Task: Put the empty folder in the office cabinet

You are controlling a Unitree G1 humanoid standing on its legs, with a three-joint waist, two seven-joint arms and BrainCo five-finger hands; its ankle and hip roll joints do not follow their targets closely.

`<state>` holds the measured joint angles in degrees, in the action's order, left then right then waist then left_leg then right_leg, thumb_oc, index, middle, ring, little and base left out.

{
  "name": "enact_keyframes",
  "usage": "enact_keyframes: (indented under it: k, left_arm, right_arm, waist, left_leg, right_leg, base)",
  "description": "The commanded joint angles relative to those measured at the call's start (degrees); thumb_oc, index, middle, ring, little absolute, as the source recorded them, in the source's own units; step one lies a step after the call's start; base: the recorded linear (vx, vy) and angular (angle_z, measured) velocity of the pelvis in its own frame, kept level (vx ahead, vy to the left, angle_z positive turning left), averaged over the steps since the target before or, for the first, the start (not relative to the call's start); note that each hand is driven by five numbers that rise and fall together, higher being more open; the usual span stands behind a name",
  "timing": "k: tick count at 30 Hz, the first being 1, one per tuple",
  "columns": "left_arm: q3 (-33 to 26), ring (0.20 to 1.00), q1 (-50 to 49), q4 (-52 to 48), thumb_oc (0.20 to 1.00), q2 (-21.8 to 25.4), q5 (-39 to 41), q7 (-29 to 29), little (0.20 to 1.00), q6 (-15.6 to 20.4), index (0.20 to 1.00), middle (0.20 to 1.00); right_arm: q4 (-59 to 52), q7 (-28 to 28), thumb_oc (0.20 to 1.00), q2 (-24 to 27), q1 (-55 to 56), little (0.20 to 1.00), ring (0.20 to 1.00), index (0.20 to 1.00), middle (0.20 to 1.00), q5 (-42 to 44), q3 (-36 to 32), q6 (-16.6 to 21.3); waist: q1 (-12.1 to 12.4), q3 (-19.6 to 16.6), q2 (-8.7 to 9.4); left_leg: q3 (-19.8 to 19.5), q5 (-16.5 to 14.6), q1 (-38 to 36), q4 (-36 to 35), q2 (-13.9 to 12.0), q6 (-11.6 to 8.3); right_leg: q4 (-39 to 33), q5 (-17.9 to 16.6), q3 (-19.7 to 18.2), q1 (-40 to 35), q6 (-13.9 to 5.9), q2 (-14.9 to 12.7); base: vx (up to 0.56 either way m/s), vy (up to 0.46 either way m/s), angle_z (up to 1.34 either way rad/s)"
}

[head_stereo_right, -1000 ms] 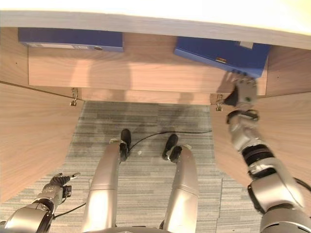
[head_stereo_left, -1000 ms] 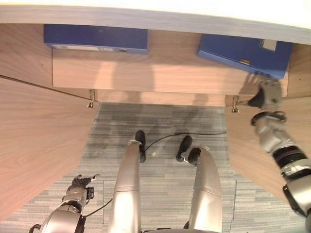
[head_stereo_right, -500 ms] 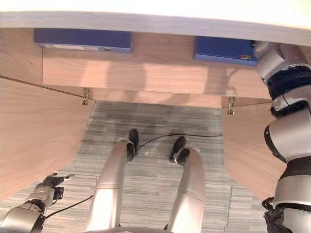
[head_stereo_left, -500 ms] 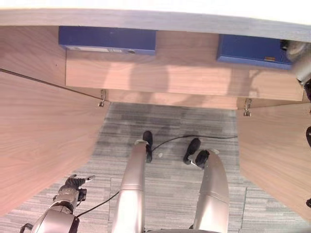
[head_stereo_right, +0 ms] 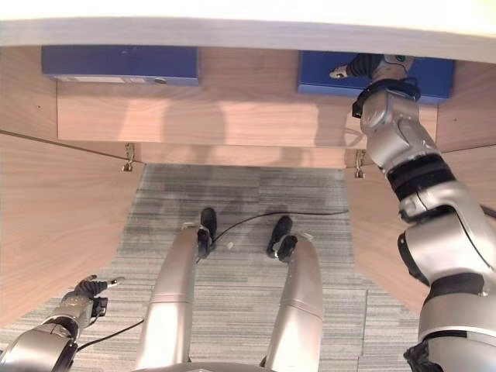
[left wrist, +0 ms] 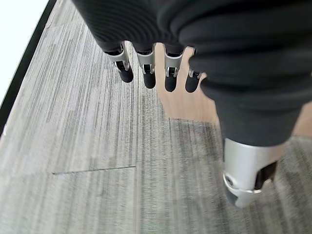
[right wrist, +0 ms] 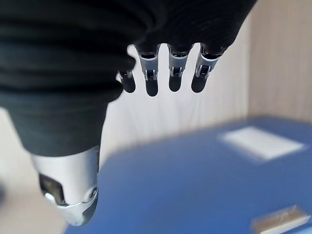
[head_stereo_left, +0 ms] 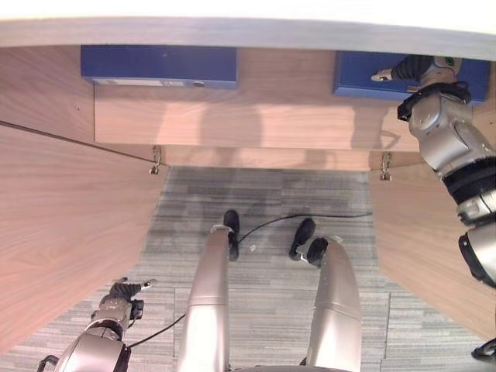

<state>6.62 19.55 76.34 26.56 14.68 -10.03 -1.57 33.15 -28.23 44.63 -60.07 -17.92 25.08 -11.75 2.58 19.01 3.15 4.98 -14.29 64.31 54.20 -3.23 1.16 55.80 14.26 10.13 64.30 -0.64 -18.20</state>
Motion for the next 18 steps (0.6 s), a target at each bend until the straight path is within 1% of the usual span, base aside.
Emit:
enact_keyframes:
  k: [1,2,4,7,10,11,12,13,14,15,18]
  left_arm:
    - [-0.6,1.000,-2.9,3.1,1.000,-0.8,-2.3,-2.5,1.000,-0.5,1.000,1.000]
    - [-0.7,1.000,-3.8,2.2,1.000,-1.3,-3.5,-2.9,1.000,-0.1,1.000,1.000]
    - [-0.5,1.000,-5.4,1.6,1.000,-2.0,-4.2,-2.8,1.000,0.3,1.000,1.000]
    - [-0.5,1.000,-7.0,1.2,1.000,-2.3,-5.1,-2.5,1.000,0.9,1.000,1.000]
    - [-0.4,1.000,-8.9,1.1,1.000,-3.2,-5.3,-2.1,1.000,1.6,1.000,1.000]
    - [-0.6,1.000,-9.8,1.3,1.000,-3.5,-5.3,-2.0,1.000,1.8,1.000,1.000]
    - [-0.7,1.000,-10.5,1.5,1.000,-4.1,-5.5,-2.0,1.000,1.9,1.000,1.000]
    - [-0.8,1.000,-10.6,1.5,1.000,-4.1,-5.5,-2.0,1.000,1.9,1.000,1.000]
    - [-1.0,1.000,-12.0,1.9,1.000,-5.2,-6.1,-1.7,1.000,2.3,1.000,1.000]
    - [-1.1,1.000,-13.2,2.1,1.000,-6.1,-6.4,-1.4,1.000,2.3,1.000,1.000]
    - [-1.0,1.000,-14.9,2.9,1.000,-7.4,-7.7,-1.3,1.000,2.4,1.000,1.000]
  right_arm:
    - [-1.9,-6.8,1.000,1.2,-1.5,1.000,1.000,1.000,1.000,-6.4,0.3,-0.3]
    - [-3.5,-7.8,1.000,0.9,1.1,1.000,1.000,1.000,1.000,-8.9,-0.7,-0.3]
    - [-4.4,-8.6,1.000,0.0,4.1,1.000,1.000,1.000,1.000,-11.4,-0.5,0.0]
    - [-2.6,-7.3,1.000,-1.2,6.6,1.000,1.000,1.000,1.000,-14.6,2.3,0.5]
    - [0.6,-5.7,1.000,-4.0,9.1,1.000,1.000,1.000,1.000,-15.8,5.0,1.3]
    - [1.5,-5.1,1.000,-4.6,9.9,1.000,1.000,1.000,1.000,-16.6,5.7,1.5]
    - [2.3,-4.5,1.000,-5.6,11.4,1.000,1.000,1.000,1.000,-17.2,6.6,1.9]
    - [2.3,-4.6,1.000,-5.6,11.4,1.000,1.000,1.000,1.000,-17.2,6.6,1.9]
    - [4.3,-3.3,1.000,-7.5,14.2,1.000,1.000,1.000,1.000,-17.8,7.5,2.7]
    - [5.3,-2.6,1.000,-8.7,16.2,1.000,1.000,1.000,1.000,-18.2,8.0,3.1]
    - [8.5,-1.7,1.000,-11.3,20.1,1.000,1.000,1.000,1.000,-18.5,9.0,3.8]
  waist:
    - [0.8,1.5,-1.22]
    - [1.0,1.3,-1.87]
    - [1.5,1.3,-2.13]
    - [2.1,1.3,-2.29]
    - [2.4,1.1,-2.40]
    - [2.4,1.4,-2.44]
    - [2.5,1.0,-2.42]
    - [2.4,1.1,-2.45]
    - [2.5,0.0,-2.35]
    - [2.7,-0.3,-2.47]
    - [2.9,-1.2,-2.47]
  left_leg:
    - [-3.4,-1.0,-6.3,-6.5,-1.3,-1.17]
    - [-3.0,-0.7,-9.3,-8.3,-1.2,-1.25]
    - [-3.1,0.1,-14.1,-11.8,-0.7,-1.61]
    - [-3.0,1.5,-20.8,-16.3,-0.7,-2.48]
    - [-3.1,2.9,-27.8,-21.2,-0.8,-3.23]
    - [-2.8,5.1,-29.2,-23.1,-0.7,-3.06]
    - [-2.8,5.9,-31.3,-25.2,-0.8,-3.24]
    - [-2.8,6.0,-31.7,-25.5,-0.8,-3.25]
    - [-2.9,7.3,-35.8,-29.2,-1.0,-3.77]
    - [-3.0,8.0,-39.3,-31.7,-1.2,-4.07]
    - [-3.2,9.4,-44.0,-35.3,-1.8,-4.77]
  right_leg:
    - [-5.7,-0.5,0.1,-8.2,-3.13,0.3]
    - [-7.0,-0.8,0.4,-10.8,-3.43,0.5]
    - [-9.8,-1.5,0.9,-15.4,-3.86,0.8]
    - [-14.6,-2.6,1.8,-22.2,-4.11,1.5]
    - [-20.0,-3.8,3.0,-29.2,-4.64,2.5]
    - [-22.4,-5.5,3.8,-30.8,-4.26,2.6]
    - [-24.5,-5.9,4.2,-33.0,-4.46,3.1]
    - [-24.7,-6.0,4.2,-33.4,-4.46,3.1]
    - [-28.6,-6.7,4.8,-37.5,-4.71,3.9]
    - [-30.8,-7.1,5.4,-41.0,-4.79,4.3]
    - [-34.1,-7.6,6.0,-45.7,-4.85,5.1]
  base:
    - [0.00,-0.024,-0.05]
    - [0.00,-0.031,-0.06]
    - [0.00,-0.051,0.01]
    - [0.00,-0.079,0.07]
    - [0.00,-0.075,0.01]
    - [-0.04,-0.065,0.07]
    - [-0.05,-0.042,0.06]
    - [0.06,-0.106,0.05]
    - [0.08,-0.115,-0.01]
    - [0.11,-0.145,-0.05]
    - [0.07,-0.106,-0.01]
